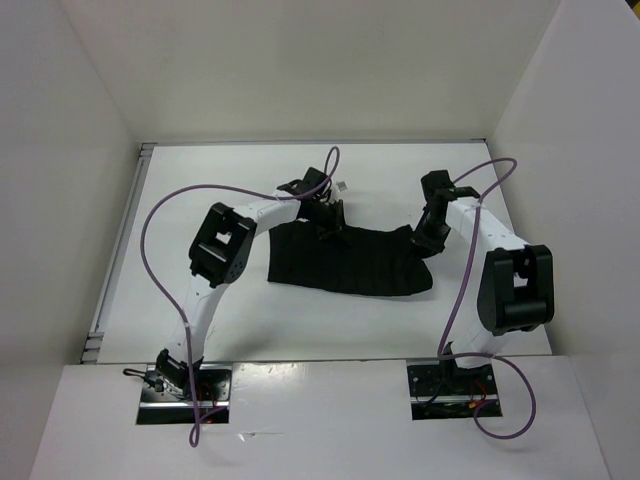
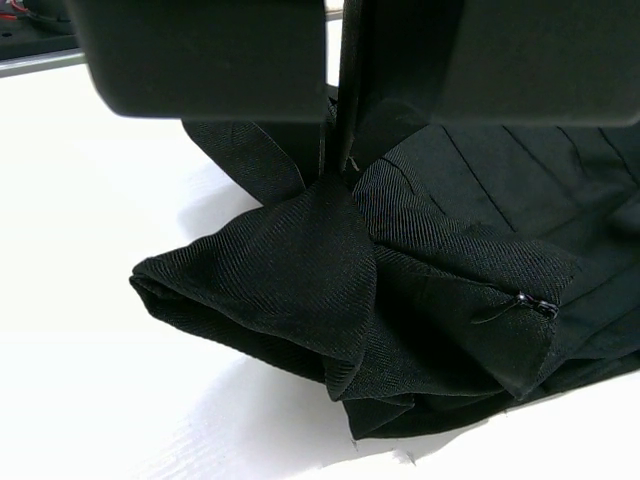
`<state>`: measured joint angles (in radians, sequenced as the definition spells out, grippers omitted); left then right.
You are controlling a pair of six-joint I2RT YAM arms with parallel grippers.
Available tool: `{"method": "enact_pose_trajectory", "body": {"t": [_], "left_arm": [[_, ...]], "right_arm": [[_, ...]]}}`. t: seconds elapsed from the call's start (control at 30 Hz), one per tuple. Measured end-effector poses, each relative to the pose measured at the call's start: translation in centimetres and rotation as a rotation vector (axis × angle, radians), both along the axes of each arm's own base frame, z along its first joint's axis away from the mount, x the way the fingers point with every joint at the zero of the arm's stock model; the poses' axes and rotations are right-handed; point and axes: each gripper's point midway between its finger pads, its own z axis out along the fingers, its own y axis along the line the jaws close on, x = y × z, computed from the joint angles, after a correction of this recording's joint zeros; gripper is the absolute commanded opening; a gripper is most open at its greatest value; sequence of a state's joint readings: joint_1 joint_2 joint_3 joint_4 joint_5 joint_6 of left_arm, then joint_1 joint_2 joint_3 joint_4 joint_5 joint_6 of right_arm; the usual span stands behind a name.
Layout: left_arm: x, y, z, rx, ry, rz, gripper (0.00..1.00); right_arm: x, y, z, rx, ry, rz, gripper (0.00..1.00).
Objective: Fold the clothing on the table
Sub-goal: Fold the skirt
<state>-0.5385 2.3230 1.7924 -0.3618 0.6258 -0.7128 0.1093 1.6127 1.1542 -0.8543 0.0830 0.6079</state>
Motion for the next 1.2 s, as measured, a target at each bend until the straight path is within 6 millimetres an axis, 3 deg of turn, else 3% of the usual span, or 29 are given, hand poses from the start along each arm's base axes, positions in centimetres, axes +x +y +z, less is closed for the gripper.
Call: {"method": "enact_pose_trajectory", "body": {"t": [0.1, 0.23, 0.33, 0.43, 0.57, 0.77, 0.9, 1.0, 1.1, 1.2], "left_arm": [[-0.4, 0.1, -2.7, 0.031, 0.05, 0.004, 0.0], [-0.2, -0.2, -2.8, 0.024, 0.056, 0.012, 0.0], [0.0, -0.3, -2.9, 0.03, 0.048, 0.017, 0.0], [0.3, -0.5, -2.8, 0.029, 0.038, 0.019, 0.0], [1.1, -0.8, -2.7, 0.029, 0.019, 0.026, 0.0], [2.8, -1.4, -1.7, 0.048, -0.031, 0.042, 0.0], [4.1, -0.9, 0.1, 0.051, -0.087, 0.053, 0.07], [4.9, 1.0, 2.7, 0.066, -0.12, 0.079, 0.12], [6.2, 4.5, 7.0, 0.091, -0.204, 0.147, 0.14], [6.7, 9.2, 12.0, 0.14, -0.315, 0.253, 0.06]], "right_arm": [[0.3, 0.1, 0.4, 0.002, -0.008, 0.0, 0.0], [0.7, 0.5, 1.3, 0.027, -0.024, 0.007, 0.0], [1.1, 1.6, 3.5, 0.083, -0.074, 0.028, 0.01], [2.1, 3.7, 7.5, 0.176, -0.185, 0.078, 0.02], [2.8, 8.1, 12.0, 0.317, -0.3, 0.198, 0.02], [2.1, 12.8, 13.0, 0.454, -0.301, 0.32, 0.02], [2.1, 14.0, 12.8, 0.484, -0.292, 0.341, 0.02], [2.4, 14.1, 12.4, 0.473, -0.291, 0.337, 0.02], [2.8, 13.8, 11.8, 0.449, -0.284, 0.324, 0.02], [3.1, 13.7, 11.3, 0.431, -0.276, 0.317, 0.02]]}}
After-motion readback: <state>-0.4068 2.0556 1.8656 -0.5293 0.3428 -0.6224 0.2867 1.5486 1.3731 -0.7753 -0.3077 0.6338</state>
